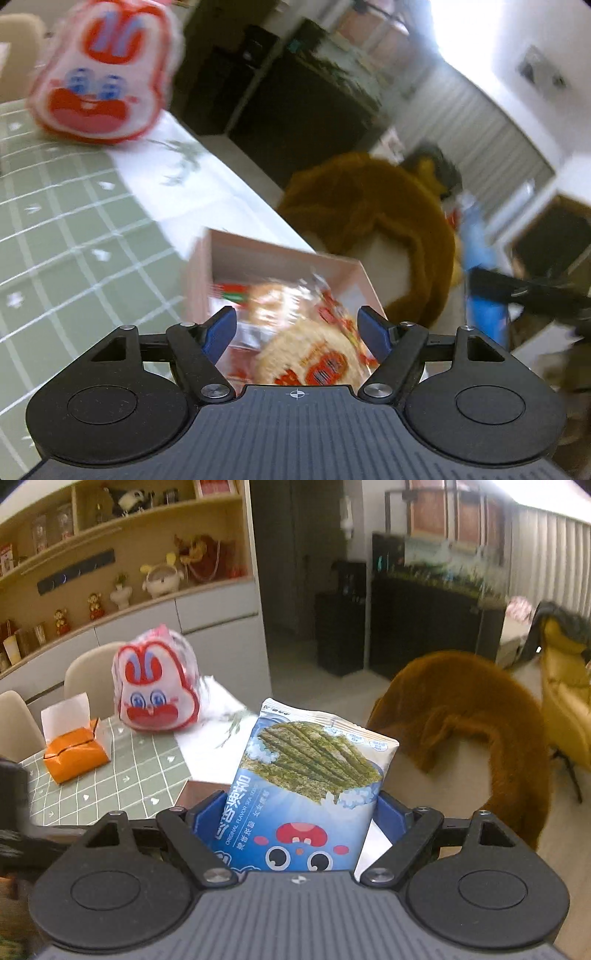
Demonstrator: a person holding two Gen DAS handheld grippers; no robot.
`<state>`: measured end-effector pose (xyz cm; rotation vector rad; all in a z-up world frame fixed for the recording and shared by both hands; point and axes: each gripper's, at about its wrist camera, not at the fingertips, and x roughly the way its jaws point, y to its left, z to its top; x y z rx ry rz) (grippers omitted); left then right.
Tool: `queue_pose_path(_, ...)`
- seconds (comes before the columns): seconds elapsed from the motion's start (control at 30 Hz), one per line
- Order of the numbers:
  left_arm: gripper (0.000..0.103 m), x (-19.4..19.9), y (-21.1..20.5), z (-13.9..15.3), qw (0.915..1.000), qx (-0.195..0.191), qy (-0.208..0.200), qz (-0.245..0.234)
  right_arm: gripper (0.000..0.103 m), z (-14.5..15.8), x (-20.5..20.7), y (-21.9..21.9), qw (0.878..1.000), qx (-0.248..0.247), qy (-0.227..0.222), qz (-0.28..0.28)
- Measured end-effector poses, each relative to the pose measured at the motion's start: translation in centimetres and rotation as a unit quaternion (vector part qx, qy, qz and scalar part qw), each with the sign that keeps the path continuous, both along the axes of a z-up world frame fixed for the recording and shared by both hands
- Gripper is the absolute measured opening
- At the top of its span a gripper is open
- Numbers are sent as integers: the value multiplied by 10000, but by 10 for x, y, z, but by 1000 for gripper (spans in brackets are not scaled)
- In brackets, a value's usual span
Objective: Organize snacks
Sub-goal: 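Carry the sesame cake and seaweed bag into the pink box and open both tools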
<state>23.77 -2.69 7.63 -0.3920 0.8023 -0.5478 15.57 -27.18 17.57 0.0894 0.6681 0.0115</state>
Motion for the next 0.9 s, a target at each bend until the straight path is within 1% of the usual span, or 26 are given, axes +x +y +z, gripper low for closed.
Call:
queue_pose_path(0.07,78,-2,13,-2,9999,-22,21,104,88,-19,20,9,9996,241,37,135)
queue_pose_path(0.1,78,-4,16,-2,9999,-6,39,98,93,-28,29,10,9991,384,65,194)
queue_pose_path(0.13,78,-7,18,-3,9999,34,41,91,93,-40,39,13,9978,598,163,229)
queue_pose_path(0.17,78,-10,20,-3,9999,108,8,95,92,-58,51,17,9952,843,401,285)
queue_pose_path(0.23,78,-22,26,1,9993,323,-146,131,87,-82,66,28,9918,930,835,273)
queue_pose_path(0.27,78,-28,27,1,9986,437,-238,159,87,-88,68,32,9919,909,865,215)
queue_pose_path(0.37,78,-41,31,2,9969,666,-333,263,87,-88,60,35,9930,982,631,186)
queue_pose_path(0.47,78,-56,36,-2,9974,579,-324,269,87,-74,44,32,9964,826,175,-40)
queue_pose_path(0.53,78,-72,37,-6,9977,556,-350,176,87,-64,28,32,9979,635,-91,-38)
queue_pose_path(0.63,78,-102,35,-16,9957,829,-422,54,87,-57,-11,37,9992,272,-291,-10)
queue_pose_path(0.7,78,-123,36,-25,9938,1036,-400,44,87,-61,-39,44,9994,123,-337,-4)
queue_pose_path(0.77,78,-140,39,-34,9906,1299,-423,61,88,-71,-67,55,9995,81,-294,-54)
queue_pose_path(0.83,78,-157,47,-46,9857,1618,-430,216,88,-89,-96,68,9997,183,-143,-80)
queue_pose_path(0.9,78,-168,58,-59,9844,1686,-292,406,88,-109,-118,80,9993,325,47,-179)
